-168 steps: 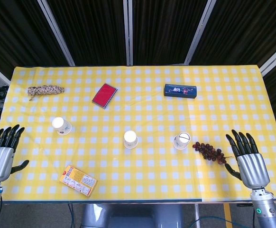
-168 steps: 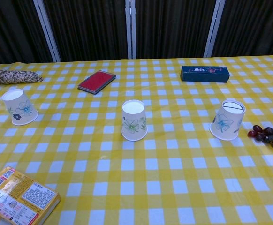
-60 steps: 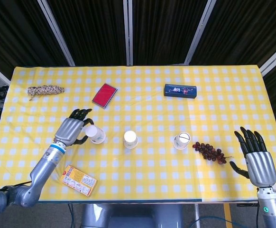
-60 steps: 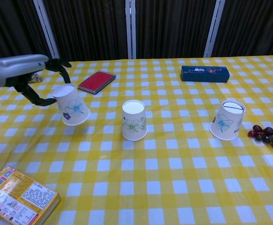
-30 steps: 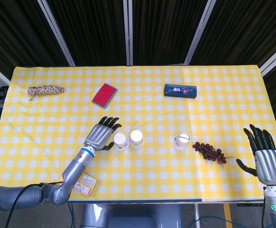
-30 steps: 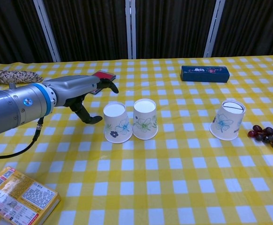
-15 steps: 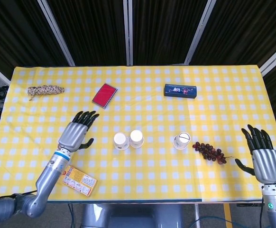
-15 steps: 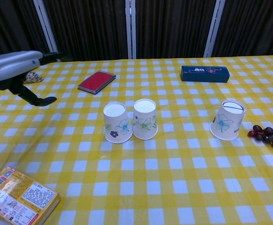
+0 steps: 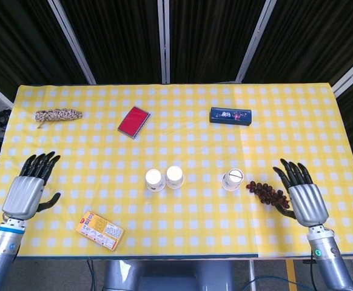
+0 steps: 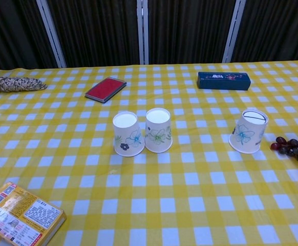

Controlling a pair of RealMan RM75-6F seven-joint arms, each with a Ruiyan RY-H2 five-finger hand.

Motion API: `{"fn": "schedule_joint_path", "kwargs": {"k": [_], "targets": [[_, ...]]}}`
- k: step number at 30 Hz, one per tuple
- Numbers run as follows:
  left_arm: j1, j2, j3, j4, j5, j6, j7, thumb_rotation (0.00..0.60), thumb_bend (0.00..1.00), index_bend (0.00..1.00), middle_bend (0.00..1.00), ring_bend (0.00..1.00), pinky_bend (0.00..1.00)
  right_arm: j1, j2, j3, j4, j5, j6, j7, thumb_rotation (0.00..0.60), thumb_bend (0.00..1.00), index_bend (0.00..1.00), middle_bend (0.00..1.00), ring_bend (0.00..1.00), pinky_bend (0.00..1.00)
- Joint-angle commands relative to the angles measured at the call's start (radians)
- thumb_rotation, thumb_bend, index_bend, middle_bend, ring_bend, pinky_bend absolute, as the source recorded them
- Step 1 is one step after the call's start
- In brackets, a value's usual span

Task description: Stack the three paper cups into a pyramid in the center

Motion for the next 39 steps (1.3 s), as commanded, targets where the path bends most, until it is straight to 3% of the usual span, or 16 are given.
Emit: {"fn": "schedule_joint_path", "kwargs": {"k": [1, 9, 22, 39], "targets": [[0.039, 0.038, 0.004, -0.002, 0.043, 0.047, -0.055, 0.6, 0.3, 0.0, 0.0, 0.0, 0.0, 0.079, -0.032, 0.043, -0.062, 0.084, -0.101, -0.091, 0.6, 0.11, 0.22, 0.0, 0.0, 0.0], [0.059, 0.058, -0.011, -0.004, 0.071, 0.023, -0.078, 0.6, 0.3, 0.0, 0.0, 0.0, 0.0, 0.17, -0.078, 0.094, -0.092, 0.264, -0.207, -0.214, 0.6, 0.13, 0.25, 0.0, 0.0, 0.0], [0.078, 0.065, -0.038, -0.001, 0.095, -0.011, -0.091, 0.6, 0.3, 0.0, 0.0, 0.0, 0.0, 0.272, -0.115, 0.11, -0.065, 0.477, -0.283, -0.335, 0.6, 0.15, 0.25, 0.0, 0.0, 0.0], [0.093, 0.065, -0.064, 0.001, 0.112, -0.036, -0.099, 0.6, 0.3, 0.0, 0.0, 0.0, 0.0, 0.344, -0.148, 0.1, -0.008, 0.595, -0.298, -0.36, 0.6, 0.18, 0.33, 0.07, 0.0, 0.0]]}}
